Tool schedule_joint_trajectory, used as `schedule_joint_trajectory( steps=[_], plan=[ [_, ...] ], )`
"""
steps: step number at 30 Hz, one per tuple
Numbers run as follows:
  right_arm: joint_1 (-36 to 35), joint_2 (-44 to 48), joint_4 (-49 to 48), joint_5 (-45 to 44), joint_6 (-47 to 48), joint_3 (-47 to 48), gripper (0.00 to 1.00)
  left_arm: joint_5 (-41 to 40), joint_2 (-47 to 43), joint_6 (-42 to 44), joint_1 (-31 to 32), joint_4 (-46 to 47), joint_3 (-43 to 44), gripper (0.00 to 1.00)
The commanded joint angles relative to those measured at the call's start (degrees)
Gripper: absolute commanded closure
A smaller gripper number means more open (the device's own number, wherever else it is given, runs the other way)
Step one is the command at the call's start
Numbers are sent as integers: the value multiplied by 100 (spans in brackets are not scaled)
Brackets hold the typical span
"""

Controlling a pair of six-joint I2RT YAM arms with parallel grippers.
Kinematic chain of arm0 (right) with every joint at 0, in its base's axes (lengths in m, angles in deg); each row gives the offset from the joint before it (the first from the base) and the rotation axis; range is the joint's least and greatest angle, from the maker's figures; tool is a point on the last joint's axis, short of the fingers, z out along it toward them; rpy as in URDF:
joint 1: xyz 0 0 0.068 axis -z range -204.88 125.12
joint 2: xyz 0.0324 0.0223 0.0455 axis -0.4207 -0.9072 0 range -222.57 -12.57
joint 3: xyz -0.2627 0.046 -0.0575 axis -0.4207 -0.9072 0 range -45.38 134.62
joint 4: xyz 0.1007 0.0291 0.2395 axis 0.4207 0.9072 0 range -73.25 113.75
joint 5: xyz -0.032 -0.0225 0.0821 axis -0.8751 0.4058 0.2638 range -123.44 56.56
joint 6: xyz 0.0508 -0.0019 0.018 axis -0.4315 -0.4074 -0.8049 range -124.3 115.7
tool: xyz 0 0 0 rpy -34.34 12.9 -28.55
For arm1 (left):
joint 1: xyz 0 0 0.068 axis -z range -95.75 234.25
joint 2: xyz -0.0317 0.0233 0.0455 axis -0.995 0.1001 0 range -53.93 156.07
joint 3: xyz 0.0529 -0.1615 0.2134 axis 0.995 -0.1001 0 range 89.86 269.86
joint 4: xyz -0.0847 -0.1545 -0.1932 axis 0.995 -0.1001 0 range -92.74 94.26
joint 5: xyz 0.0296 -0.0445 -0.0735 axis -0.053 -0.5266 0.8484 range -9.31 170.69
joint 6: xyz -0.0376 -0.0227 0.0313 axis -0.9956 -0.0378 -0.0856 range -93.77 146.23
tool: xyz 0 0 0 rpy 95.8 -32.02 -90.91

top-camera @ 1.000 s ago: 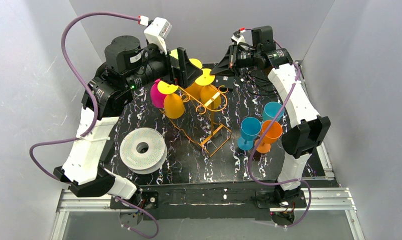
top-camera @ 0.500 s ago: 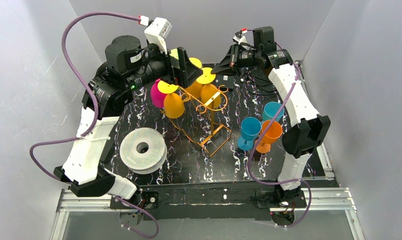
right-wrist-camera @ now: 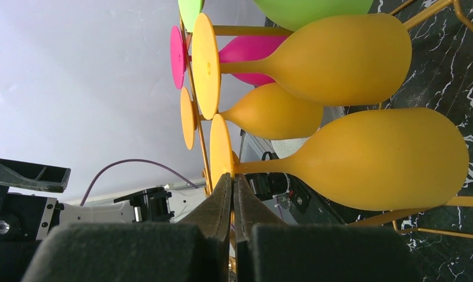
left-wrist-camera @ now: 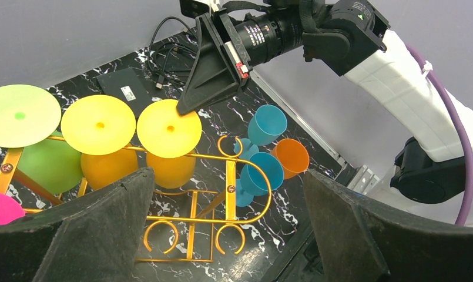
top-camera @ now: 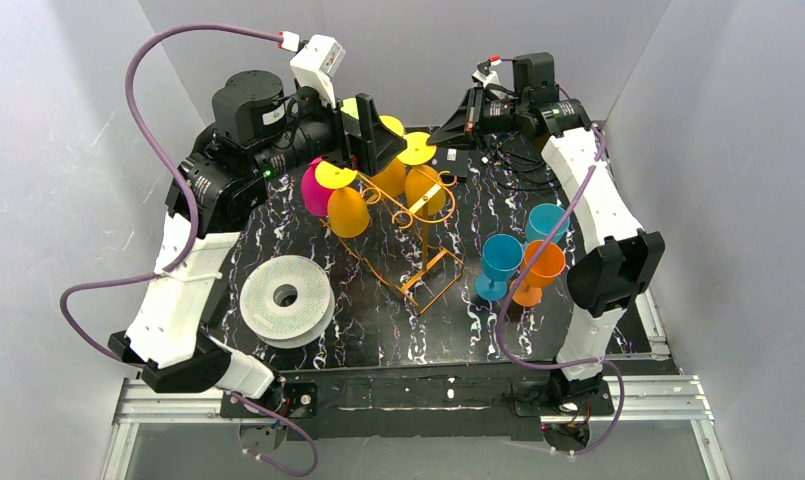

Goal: Take the wine glass off the wine glass rack

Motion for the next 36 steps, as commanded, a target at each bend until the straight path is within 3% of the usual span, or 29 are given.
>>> schedule_joint_trajectory(
  steps=[1,36],
  plan=[
    [53,346,-257,175,-24,-105,99,90,-40,-22,-8,238,204,2],
    [692,635,-324,41,-349,-103,99,93,-77,-10,-8,259,78,2]
  ],
)
